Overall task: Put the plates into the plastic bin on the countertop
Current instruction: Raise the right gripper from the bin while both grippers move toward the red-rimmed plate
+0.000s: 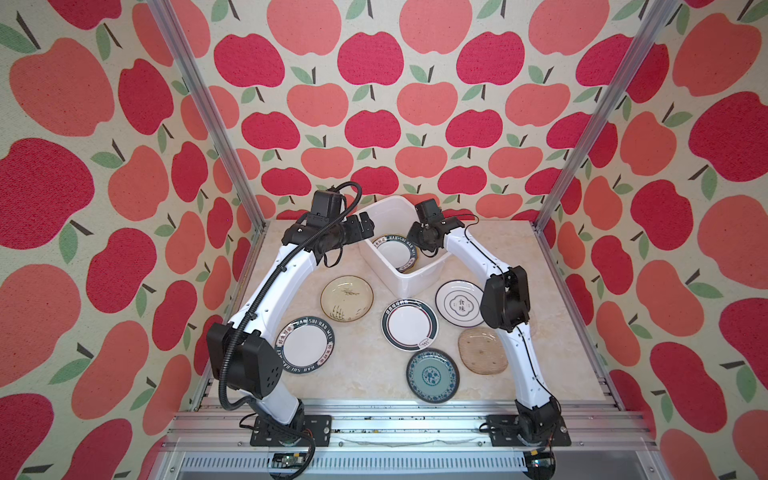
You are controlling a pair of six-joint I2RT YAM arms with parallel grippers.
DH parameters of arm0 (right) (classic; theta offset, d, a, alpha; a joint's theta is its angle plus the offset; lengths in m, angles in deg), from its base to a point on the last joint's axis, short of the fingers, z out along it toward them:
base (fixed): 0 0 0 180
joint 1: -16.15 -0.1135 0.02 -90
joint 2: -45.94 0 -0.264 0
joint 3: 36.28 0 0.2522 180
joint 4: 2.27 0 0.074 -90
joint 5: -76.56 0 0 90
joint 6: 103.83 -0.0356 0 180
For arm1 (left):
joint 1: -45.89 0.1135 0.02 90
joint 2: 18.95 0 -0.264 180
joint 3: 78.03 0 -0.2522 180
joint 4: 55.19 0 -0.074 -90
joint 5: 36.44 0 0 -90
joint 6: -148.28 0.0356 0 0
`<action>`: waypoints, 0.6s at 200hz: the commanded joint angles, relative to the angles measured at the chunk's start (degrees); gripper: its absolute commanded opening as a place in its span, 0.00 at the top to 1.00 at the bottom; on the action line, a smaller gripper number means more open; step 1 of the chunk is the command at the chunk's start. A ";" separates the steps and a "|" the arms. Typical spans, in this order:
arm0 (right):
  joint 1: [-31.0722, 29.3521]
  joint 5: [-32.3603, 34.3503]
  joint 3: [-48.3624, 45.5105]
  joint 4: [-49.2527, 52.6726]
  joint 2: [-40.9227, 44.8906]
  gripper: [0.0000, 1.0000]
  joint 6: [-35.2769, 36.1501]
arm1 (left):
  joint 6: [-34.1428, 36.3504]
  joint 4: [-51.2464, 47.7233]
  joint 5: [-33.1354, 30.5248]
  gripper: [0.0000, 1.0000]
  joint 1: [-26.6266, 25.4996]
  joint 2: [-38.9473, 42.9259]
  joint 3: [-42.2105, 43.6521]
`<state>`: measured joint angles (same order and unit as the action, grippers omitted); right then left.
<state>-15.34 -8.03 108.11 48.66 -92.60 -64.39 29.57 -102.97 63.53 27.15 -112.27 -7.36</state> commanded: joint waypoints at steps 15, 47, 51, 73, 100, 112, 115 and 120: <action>0.22 -3.99 -2.83 2.27 -1.13 0.76 -0.34 | 1.28 -0.87 0.44 0.01 0.51 -0.20 -0.23; 0.29 -5.12 -2.53 1.68 -0.26 0.69 1.24 | 1.26 -2.53 0.31 0.01 0.55 -0.20 -1.14; 0.28 -5.23 -2.35 1.66 0.00 0.68 1.59 | 1.21 -2.93 0.23 0.01 0.55 -0.15 -1.34; 0.03 -6.15 -0.99 1.33 2.58 0.61 4.49 | 1.89 -5.41 0.56 0.01 0.69 0.98 -1.90; -0.70 -8.47 2.09 3.04 7.04 0.58 9.44 | 2.36 -7.02 1.24 0.01 0.90 5.51 0.82; -1.24 -9.58 3.45 4.66 9.26 0.58 11.59 | 2.47 -6.95 1.82 0.01 0.94 8.62 3.40; -1.41 -9.87 3.67 5.01 9.86 0.58 12.27 | 2.40 -6.94 2.07 0.01 0.91 9.52 4.02; -1.66 -10.48 3.80 5.40 10.97 0.58 13.20 | 2.46 -6.93 2.38 0.01 0.90 10.88 5.16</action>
<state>-15.62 -14.47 108.04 50.14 -89.58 -57.86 30.81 -107.37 63.82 27.79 -108.95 -5.33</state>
